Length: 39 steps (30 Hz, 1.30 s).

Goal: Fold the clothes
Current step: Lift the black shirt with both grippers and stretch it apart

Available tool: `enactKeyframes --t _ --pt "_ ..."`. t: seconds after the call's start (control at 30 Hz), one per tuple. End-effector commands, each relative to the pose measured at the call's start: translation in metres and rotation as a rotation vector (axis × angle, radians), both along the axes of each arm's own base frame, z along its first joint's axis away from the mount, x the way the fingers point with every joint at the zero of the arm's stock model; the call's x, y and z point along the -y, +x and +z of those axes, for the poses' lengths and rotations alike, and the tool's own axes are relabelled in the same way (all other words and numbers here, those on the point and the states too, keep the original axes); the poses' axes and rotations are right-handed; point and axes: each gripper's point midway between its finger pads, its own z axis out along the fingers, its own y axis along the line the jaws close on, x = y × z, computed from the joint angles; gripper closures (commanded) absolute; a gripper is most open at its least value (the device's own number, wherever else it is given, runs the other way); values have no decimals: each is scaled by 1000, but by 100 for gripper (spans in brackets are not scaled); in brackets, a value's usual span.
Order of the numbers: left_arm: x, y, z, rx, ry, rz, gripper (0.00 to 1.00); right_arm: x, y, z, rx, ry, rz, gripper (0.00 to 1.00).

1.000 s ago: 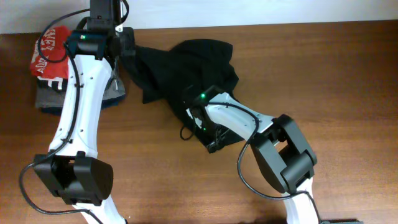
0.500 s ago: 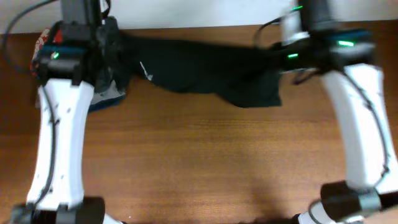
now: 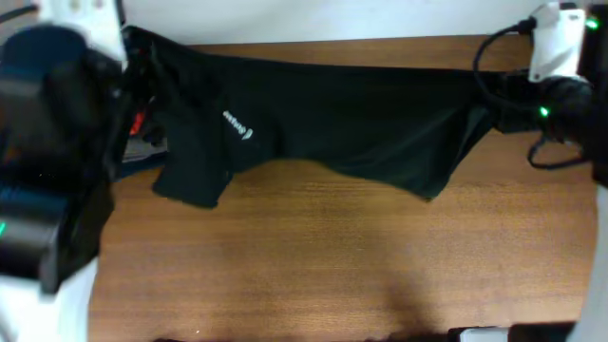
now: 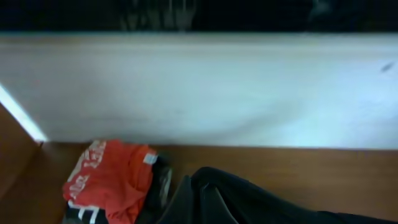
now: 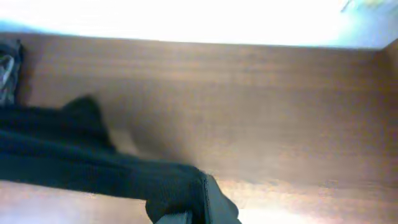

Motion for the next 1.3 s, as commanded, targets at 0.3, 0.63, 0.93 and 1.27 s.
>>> enactKeyframes --t 0.3,0.63,0.93,1.27 --pt "2 -7 28 100 23 -13 100 17 2 43 179 -79 -47 96" --pt "22 129 25 280 98 30 99 41 126 25 271 -99 -86 96" --pt "25 144 81 553 196 52 99 48 162 76 529 -62 -41 96" --pt "33 169 -39 110 299 -32 99 45 177 -42 147 -7 -16 96"
